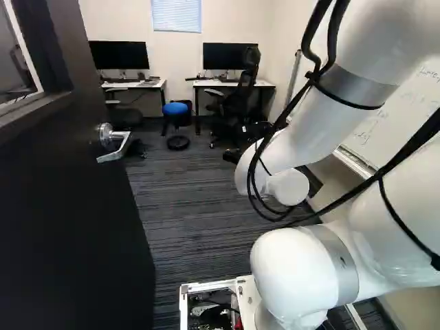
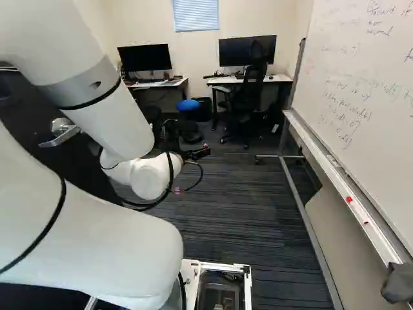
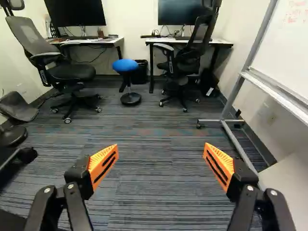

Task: Open the door and move inside

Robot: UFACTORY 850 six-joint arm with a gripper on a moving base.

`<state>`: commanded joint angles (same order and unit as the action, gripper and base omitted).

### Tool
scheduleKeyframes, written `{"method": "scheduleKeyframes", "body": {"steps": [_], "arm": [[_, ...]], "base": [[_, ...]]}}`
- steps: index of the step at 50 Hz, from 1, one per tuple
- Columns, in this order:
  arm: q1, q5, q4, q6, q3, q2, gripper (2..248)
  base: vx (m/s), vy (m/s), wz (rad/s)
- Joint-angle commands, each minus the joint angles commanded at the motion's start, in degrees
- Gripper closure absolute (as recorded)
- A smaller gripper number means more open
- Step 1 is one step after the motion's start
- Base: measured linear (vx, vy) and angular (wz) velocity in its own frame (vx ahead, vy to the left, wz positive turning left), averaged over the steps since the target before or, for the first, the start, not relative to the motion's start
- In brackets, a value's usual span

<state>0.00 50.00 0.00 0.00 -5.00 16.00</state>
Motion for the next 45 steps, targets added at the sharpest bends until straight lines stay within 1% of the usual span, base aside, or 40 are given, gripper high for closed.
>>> {"method": "scheduleKeyframes", "body": {"steps": [45], "arm": [[0.0,0.0,0.0,0.0,0.0,0.0,3]], "base": [[0.214,0.007,-0.003]]}}
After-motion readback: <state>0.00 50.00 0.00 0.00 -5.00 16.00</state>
